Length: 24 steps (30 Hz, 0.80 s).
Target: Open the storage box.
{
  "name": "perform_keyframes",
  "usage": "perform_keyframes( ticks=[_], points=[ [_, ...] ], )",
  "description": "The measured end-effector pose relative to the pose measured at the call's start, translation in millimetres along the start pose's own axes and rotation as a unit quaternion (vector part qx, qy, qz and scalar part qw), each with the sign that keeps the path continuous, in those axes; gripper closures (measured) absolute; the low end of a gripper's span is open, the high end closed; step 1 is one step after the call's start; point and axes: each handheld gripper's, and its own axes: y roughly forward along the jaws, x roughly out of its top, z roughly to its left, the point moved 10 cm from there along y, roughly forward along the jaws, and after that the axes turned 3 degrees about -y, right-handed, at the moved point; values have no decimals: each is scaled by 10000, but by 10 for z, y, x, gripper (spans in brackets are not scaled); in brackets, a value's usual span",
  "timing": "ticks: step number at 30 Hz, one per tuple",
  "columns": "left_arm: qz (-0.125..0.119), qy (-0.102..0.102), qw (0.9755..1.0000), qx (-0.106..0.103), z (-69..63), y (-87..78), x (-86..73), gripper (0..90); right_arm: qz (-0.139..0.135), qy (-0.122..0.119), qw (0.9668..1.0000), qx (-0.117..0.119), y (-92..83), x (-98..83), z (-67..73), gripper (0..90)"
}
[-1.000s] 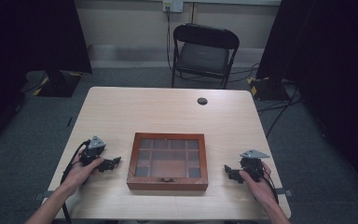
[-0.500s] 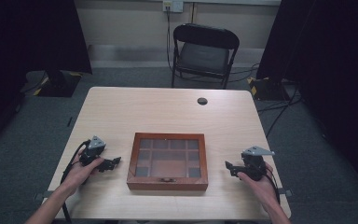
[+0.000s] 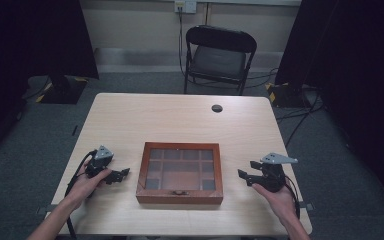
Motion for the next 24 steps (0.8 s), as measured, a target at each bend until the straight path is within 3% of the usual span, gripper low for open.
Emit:
perform_keyframes(
  ticks=[4,6,10,17,24],
  points=[
    [-3,-5,10000,0,-1,0,0,97,-39,-5,9998,193,-29,54,82,393],
    [0,-1,10000,0,0,0,0,97,-53,31,9990,439,-57,109,185,427],
    [-2,-4,10000,1,0,0,0,97,-122,38,9975,694,-95,189,303,472],
    [-1,-2,10000,-1,-1,0,0,97,-161,-80,9952,963,-114,276,485,547],
    [3,-3,10000,1,0,0,-1,97,-151,-233,9902,1369,-85,400,747,584]
  ],
)
